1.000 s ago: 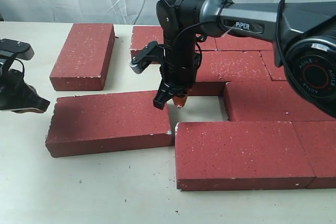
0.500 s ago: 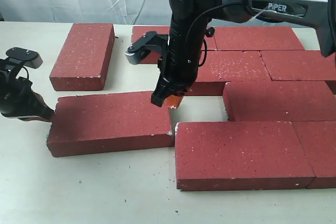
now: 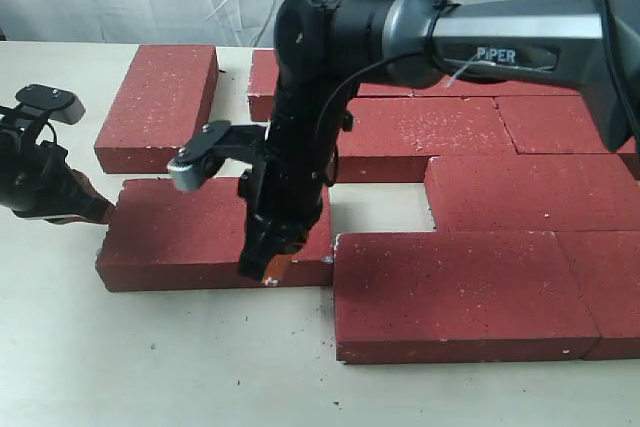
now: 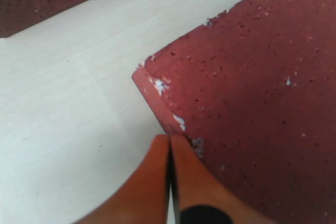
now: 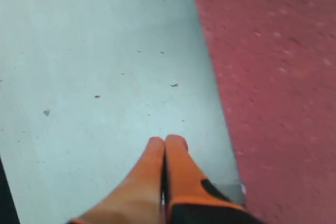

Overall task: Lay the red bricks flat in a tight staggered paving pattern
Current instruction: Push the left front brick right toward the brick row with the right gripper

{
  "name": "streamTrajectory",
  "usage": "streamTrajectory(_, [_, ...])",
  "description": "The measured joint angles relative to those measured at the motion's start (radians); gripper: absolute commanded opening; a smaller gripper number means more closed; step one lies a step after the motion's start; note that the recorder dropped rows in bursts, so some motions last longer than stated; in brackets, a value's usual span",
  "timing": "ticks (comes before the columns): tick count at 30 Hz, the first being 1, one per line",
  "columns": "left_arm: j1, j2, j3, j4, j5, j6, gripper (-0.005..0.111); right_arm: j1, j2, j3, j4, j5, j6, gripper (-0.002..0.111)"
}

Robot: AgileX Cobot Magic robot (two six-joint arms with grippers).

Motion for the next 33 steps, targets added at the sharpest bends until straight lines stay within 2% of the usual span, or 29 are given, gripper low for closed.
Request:
streamTrajectory(9, [0.0, 0.0, 0.0, 0.05, -0.078, -0.012, 0.0, 0.114, -0.002, 0.01, -0.036, 0.0, 0.027, -0.001])
streamTrajectory(17, [0.0, 0.0, 0.0, 0.048, -0.073, -0.019, 0.0, 0.118, 0.0, 0.059, -0.141, -0.031, 0.057, -0.001])
streamTrajectory(25, [0.002, 0.018, -0.002, -0.109, -0.009, 0.109, 0.0, 0.114, 0.0, 0.061, -0.172, -0.124, 0.072, -0.001])
streamTrajectory(33, [0.002, 0.034, -0.002, -0.159, -0.026, 0.138, 0.0, 0.114, 0.0, 0.062, -0.223, -0.172, 0.076, -0.001])
